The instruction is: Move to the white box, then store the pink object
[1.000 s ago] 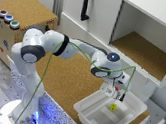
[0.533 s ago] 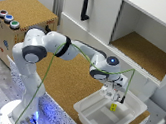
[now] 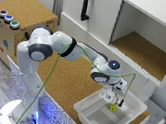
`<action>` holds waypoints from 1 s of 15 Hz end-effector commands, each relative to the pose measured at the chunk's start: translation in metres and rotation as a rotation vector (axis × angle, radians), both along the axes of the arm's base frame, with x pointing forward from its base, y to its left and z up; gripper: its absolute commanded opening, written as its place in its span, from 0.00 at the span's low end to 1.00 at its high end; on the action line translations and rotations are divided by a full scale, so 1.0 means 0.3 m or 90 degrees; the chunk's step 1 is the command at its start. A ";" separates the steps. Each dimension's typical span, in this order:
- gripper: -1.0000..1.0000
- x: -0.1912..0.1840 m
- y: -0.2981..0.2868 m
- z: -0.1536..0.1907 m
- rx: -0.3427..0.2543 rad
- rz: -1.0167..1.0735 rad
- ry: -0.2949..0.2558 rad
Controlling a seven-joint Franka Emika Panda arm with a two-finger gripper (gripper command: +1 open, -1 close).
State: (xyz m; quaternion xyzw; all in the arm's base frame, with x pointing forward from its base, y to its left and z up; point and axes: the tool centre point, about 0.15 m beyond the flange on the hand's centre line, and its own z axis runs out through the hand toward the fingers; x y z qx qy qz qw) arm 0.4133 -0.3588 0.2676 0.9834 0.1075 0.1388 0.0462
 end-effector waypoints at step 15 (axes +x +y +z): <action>1.00 -0.060 0.091 0.259 -0.020 -0.070 -0.039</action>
